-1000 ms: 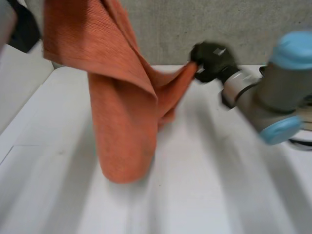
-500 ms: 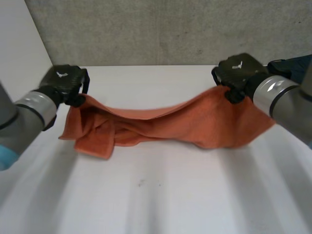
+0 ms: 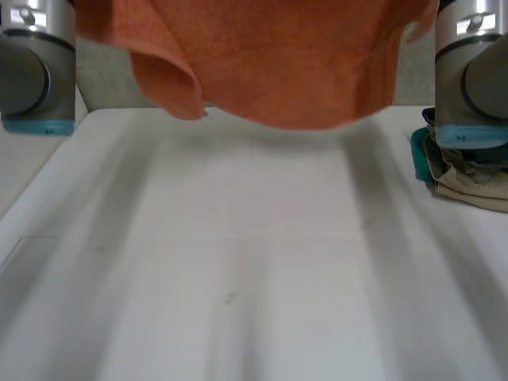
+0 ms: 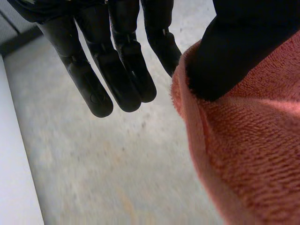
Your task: Fold the laundry.
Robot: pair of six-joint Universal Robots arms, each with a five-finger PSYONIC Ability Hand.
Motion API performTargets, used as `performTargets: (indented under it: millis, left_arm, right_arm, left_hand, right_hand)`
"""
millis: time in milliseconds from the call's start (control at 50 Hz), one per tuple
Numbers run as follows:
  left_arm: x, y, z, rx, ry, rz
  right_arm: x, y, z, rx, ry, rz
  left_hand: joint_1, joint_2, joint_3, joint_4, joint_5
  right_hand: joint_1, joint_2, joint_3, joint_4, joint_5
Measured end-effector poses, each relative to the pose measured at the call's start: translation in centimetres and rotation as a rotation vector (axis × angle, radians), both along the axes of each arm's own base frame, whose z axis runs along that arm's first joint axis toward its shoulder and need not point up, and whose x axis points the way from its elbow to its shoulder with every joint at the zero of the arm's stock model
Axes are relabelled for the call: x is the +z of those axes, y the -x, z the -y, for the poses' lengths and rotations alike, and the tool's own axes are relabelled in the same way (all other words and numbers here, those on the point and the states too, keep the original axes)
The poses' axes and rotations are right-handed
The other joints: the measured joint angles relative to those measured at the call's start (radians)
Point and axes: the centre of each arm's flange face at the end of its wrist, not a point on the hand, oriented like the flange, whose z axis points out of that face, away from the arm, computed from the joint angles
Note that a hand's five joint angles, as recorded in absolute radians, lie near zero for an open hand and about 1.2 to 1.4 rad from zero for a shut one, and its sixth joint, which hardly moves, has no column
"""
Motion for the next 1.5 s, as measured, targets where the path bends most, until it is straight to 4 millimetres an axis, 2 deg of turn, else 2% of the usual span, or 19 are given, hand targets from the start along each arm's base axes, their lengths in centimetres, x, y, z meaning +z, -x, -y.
performTargets:
  millis: [20, 40, 120, 140, 260, 340, 380, 440, 500, 560, 580, 640, 740, 880, 1100, 1200, 1260, 1500]
  left_arm:
    - [-1.1, -0.2, -0.4, 0.002, -0.049, 0.007]
    - [-1.3, -0.2, -0.5, 0.002, -0.060, 0.009]
    - [-5.2, -0.6, -2.1, -0.003, -0.208, 0.058]
    - [-6.7, -0.7, -2.7, -0.009, -0.256, 0.080]
    - [-14.2, -0.9, -6.5, -0.072, -0.475, 0.207]
    - [-18.2, -1.1, -8.7, -0.114, -0.583, 0.282]
    - [-19.7, -1.2, -9.6, -0.127, -0.623, 0.314]
    - [-20.9, -1.3, -10.4, -0.136, -0.653, 0.344]
    - [-21.2, -1.3, -10.7, -0.136, -0.657, 0.356]
    - [-20.9, -1.3, -10.7, -0.133, -0.647, 0.356]
    - [-20.6, -1.3, -10.6, -0.131, -0.639, 0.354]
    - [-20.0, -1.4, -10.5, -0.127, -0.624, 0.349]
    - [-19.4, -1.4, -10.3, -0.121, -0.609, 0.339]
    - [-19.2, -1.5, -10.0, -0.118, -0.605, 0.333]
    - [-17.6, -1.5, -9.8, -0.115, -0.561, 0.321]
    - [-17.3, -1.3, -9.8, -0.120, -0.550, 0.319]
    - [-17.2, -1.2, -9.8, -0.123, -0.547, 0.320]
    - [-16.9, -1.1, -9.7, -0.124, -0.540, 0.315]
  right_arm:
    - [-1.0, 0.0, -0.2, 0.010, -0.035, -0.022]
    - [-1.2, 0.0, -0.2, 0.011, -0.040, -0.026]
    - [-5.5, 0.0, -0.6, 0.044, -0.202, -0.117]
    - [-7.5, 0.0, -1.0, 0.061, -0.281, -0.157]
    - [-15.5, 1.5, -3.2, 0.119, -0.637, -0.294]
    - [-19.7, 2.7, -4.5, 0.144, -0.823, -0.340]
    - [-21.5, 3.2, -4.8, 0.152, -0.894, -0.349]
    - [-23.5, 4.0, -4.6, 0.149, -0.964, -0.346]
    - [-24.4, 4.7, -3.8, 0.135, -0.995, -0.326]
    - [-24.8, 5.6, -2.7, 0.114, -1.016, -0.276]
    - [-24.8, 6.1, -2.2, 0.105, -1.030, -0.243]
    - [-24.9, 7.1, -1.4, 0.091, -1.078, -0.160]
    - [-25.3, 8.6, -0.4, 0.083, -1.182, -0.021]
    - [-25.5, 9.3, 0.0, 0.084, -1.247, 0.072]
    - [-24.2, 8.8, -0.2, 0.090, -1.218, 0.086]
    - [-24.0, 8.4, 0.2, 0.086, -1.206, 0.134]
    - [-24.5, 7.5, 0.2, 0.091, -1.211, 0.155]
    - [-27.7, 4.2, -0.8, 0.133, -1.261, 0.116]
  left_hand:
    - [0.000, 0.000, 0.000, 0.000, 0.000]
    - [0.000, 0.000, 0.000, 0.000, 0.000]
    - [0.000, 0.000, 0.000, 0.000, 0.000]
    - [0.000, 0.000, 0.000, 0.000, 0.000]
    - [0.000, 0.000, 0.000, 0.000, 0.000]
    - [0.000, 0.000, 0.000, 0.000, 0.000]
    - [0.000, 0.000, 0.000, 0.000, 0.000]
    - [0.000, 0.000, 0.000, 0.000, 0.000]
    - [0.000, 0.000, 0.000, 0.000, 0.000]
    - [0.000, 0.000, 0.000, 0.000, 0.000]
    - [0.000, 0.000, 0.000, 0.000, 0.000]
    - [0.000, 0.000, 0.000, 0.000, 0.000]
    - [0.000, 0.000, 0.000, 0.000, 0.000]
    - [0.000, 0.000, 0.000, 0.000, 0.000]
    - [0.000, 0.000, 0.000, 0.000, 0.000]
    - [0.000, 0.000, 0.000, 0.000, 0.000]
    - [0.000, 0.000, 0.000, 0.000, 0.000]
    - [0.000, 0.000, 0.000, 0.000, 0.000]
  right_hand:
    - [0.000, 0.000, 0.000, 0.000, 0.002]
    - [0.000, 0.000, 0.000, 0.000, 0.002]
    - [0.000, 0.000, 0.000, 0.000, 0.004]
    - [0.000, 0.000, 0.000, 0.000, 0.005]
    - [0.000, 0.000, 0.001, 0.000, 0.006]
    - [0.000, 0.000, 0.001, 0.000, 0.006]
    - [0.000, 0.000, 0.001, 0.000, 0.006]
    - [-0.004, -0.029, -0.031, -0.031, -0.012]
    - [-0.032, -0.118, -0.115, -0.120, -0.090]
    - [-0.281, -0.331, -0.337, -0.343, -0.321]
    - [-0.415, -0.471, -0.473, -0.481, -0.453]
    - [-0.590, -0.646, -0.645, -0.654, -0.646]
    - [-0.673, -0.723, -0.723, -0.747, -0.741]
    - [-0.674, -0.723, -0.723, -0.747, -0.740]
    - [-0.676, -0.724, -0.725, -0.740, -0.724]
    - [-0.817, -0.854, -0.859, -0.880, -0.870]
    - [-0.860, -0.908, -0.922, -0.920, -0.922]
    - [-0.860, -0.909, -0.921, -0.920, -0.918]
